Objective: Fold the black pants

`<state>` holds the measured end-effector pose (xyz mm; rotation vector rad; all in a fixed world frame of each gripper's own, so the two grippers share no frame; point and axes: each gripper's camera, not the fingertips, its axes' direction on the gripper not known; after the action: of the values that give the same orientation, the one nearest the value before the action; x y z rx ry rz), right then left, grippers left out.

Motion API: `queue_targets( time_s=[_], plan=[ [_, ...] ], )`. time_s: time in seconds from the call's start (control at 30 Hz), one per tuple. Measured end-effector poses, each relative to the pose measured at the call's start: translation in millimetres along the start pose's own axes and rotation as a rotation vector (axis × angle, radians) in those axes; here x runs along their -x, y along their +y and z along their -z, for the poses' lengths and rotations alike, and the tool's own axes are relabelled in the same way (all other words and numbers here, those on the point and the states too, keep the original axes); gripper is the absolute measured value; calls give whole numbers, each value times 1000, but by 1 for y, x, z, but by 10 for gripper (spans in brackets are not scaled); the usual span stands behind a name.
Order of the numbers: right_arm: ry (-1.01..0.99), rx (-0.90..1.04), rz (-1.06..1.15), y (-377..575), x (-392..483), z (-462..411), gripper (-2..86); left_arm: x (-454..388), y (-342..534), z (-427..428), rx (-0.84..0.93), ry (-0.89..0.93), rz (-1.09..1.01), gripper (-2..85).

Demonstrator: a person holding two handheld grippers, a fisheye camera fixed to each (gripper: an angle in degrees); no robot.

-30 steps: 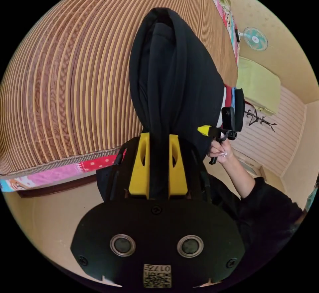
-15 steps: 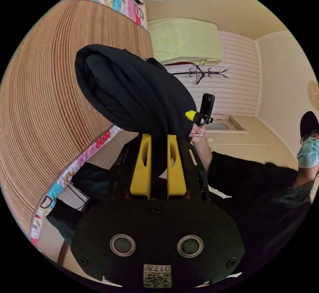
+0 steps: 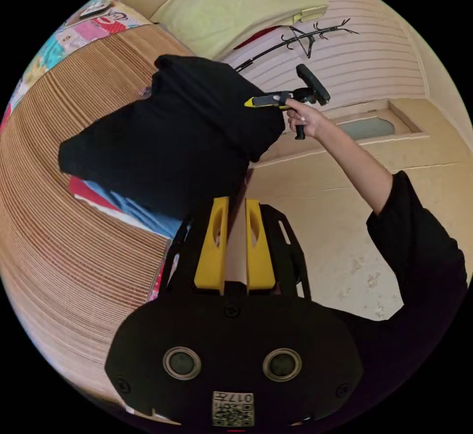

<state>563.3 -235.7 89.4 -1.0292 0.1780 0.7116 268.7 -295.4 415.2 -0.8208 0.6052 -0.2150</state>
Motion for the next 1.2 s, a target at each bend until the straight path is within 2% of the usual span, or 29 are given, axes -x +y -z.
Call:
queue_targets(
  time_s=[0.07,0.13,0.2,0.3,0.37,0.43,0.47,0.5,0.53,0.57,0.6,0.63,0.67,0.7,0.77,0.83,0.97,1.07,1.2],
  plan=[
    [45,-110,-76,15,4,-3,164,49,46,-9,92,-70,127,64],
    [95,-117,-29,21,17,-1,164,107,109,-2,131,-84,318,63],
    [140,-120,21,33,28,2,161,170,209,28,84,-85,602,56],
    [239,-205,-3,64,37,19,144,210,342,75,-10,-148,933,54],
    [484,-450,-27,110,66,47,119,213,415,98,-68,-197,1109,52],
    [580,-642,-7,152,101,65,96,207,487,109,-114,-211,1329,52],
    [525,-759,37,183,125,77,79,199,528,109,-154,-179,1456,52],
    [461,-813,62,198,136,82,69,187,564,104,-226,-127,1545,52],
    [269,-912,102,230,154,92,49,181,579,101,-267,-96,1576,52],
    [14,-992,135,260,165,99,35,169,604,93,-342,-44,1632,52],
    [-130,-1022,150,272,168,101,29,157,625,83,-401,-12,1700,52],
    [-446,-1058,205,291,173,98,20,151,633,78,-430,3,1731,52],
    [-772,-1037,281,299,179,89,14,142,648,67,-489,45,1772,52],
    [-935,-1003,318,299,184,82,12,136,659,56,-544,98,1796,51],
    [-1539,-818,468,290,220,49,5,133,673,42,-595,179,1827,51],
    [-1813,-664,593,292,260,31,3,137,689,36,-620,245,1847,52],
    [-2033,-345,784,333,346,7,1,159,726,76,-692,203,1786,57],
    [-2077,-275,809,373,383,-10,1,187,749,121,-709,118,1685,73],
    [-2064,-227,725,411,408,-33,1,239,771,199,-597,-28,1531,107]
  ],
)
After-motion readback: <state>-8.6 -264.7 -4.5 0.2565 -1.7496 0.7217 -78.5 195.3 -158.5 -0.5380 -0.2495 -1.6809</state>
